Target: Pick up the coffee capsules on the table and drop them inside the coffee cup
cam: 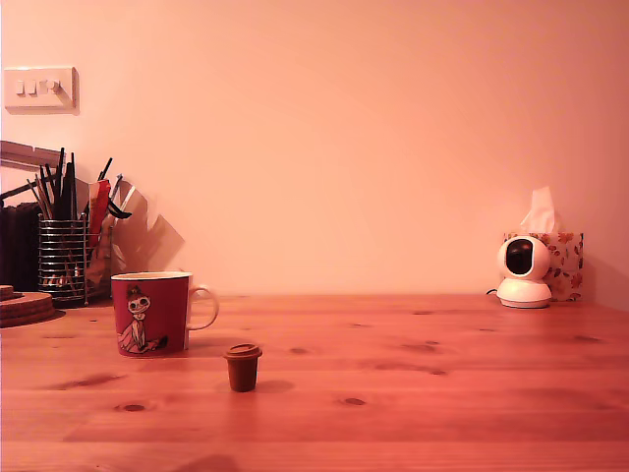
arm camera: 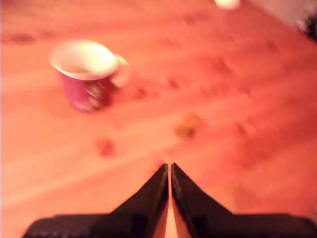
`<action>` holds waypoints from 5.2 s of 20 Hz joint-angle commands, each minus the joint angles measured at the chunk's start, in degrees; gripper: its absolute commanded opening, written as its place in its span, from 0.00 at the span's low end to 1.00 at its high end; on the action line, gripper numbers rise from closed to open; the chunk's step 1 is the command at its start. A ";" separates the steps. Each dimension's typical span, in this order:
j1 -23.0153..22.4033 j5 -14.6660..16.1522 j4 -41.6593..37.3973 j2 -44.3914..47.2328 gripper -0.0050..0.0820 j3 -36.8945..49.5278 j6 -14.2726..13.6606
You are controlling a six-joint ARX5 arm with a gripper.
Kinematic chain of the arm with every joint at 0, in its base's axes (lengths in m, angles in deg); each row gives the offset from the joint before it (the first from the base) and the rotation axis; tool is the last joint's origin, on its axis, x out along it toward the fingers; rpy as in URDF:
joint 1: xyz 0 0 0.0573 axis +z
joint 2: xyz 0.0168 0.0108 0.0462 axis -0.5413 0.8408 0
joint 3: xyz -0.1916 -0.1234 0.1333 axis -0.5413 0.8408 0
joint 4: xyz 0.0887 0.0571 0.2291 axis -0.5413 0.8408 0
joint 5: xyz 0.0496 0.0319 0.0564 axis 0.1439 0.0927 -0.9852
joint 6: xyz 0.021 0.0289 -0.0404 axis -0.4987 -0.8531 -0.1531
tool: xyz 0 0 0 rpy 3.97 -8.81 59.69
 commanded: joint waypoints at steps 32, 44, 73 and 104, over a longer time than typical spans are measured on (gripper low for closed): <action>-1.20 -1.22 -3.06 3.61 0.57 1.33 -11.21; -1.14 8.20 -7.28 16.90 0.57 1.36 -27.15; 1.38 18.43 -57.53 51.98 0.57 7.78 -23.17; -2.32 18.27 -72.35 71.54 0.57 3.04 -20.72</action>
